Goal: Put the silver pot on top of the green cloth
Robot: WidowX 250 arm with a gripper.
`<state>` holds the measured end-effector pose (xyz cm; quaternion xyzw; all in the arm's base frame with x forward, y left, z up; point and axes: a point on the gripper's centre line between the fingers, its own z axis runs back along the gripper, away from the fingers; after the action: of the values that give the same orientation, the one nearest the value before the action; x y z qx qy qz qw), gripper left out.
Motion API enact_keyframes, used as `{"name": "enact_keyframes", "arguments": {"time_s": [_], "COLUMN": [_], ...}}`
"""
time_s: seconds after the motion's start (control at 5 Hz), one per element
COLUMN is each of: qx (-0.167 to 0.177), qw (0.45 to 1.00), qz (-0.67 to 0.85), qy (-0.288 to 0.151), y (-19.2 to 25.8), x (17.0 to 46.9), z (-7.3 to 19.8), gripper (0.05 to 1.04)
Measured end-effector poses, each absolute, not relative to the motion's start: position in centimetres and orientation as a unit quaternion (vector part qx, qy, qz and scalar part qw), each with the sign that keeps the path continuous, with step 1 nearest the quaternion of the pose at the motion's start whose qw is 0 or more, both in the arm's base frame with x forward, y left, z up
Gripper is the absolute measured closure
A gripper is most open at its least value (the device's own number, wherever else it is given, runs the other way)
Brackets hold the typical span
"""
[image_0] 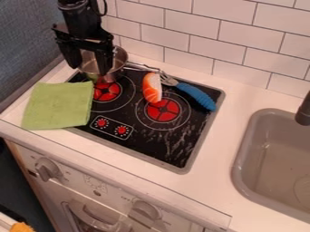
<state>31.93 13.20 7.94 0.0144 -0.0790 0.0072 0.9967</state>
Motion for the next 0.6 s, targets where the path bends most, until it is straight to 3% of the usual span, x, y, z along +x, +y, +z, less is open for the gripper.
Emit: {"name": "enact_keyframes", "arguments": {"time_s": [0.6], "qx": [0.110], "qw": [0.958], "qz": [-0.256], "qy": [-0.074], "y": [13.5], "x": [32.6], "z": [7.4], "gripper": [0.084]}}
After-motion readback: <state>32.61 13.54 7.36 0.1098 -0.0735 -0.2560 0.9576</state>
